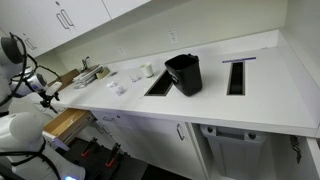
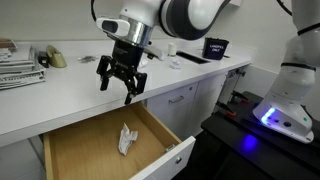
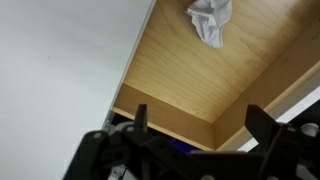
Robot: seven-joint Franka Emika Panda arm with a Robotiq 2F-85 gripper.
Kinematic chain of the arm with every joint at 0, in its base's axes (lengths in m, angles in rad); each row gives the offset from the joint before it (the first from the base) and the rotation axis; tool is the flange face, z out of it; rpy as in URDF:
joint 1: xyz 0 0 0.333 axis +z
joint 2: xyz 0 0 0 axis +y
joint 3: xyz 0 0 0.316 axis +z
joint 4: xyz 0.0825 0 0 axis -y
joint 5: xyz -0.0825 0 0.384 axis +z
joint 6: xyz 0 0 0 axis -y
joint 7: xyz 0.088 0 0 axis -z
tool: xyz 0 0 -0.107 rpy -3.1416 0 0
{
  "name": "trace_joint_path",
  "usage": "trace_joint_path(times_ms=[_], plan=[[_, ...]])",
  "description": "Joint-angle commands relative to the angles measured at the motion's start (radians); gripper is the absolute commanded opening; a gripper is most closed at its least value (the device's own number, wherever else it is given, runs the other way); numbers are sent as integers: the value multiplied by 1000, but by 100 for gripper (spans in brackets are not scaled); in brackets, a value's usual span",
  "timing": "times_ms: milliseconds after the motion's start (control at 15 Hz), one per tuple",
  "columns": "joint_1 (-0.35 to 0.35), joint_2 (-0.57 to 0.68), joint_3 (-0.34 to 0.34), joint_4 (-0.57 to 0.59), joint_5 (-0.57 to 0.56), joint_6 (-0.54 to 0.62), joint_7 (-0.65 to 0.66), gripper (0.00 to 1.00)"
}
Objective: Put the piece of paper in the drawer
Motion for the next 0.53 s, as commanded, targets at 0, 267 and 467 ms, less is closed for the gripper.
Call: trace_joint_path(times_ms=[0, 267, 467], plan=[[-75, -120, 67, -43, 90, -95, -44, 100], [-125, -196, 106, -40, 175, -194, -87, 100], [-141, -236, 109, -40, 226, -236, -118, 100]])
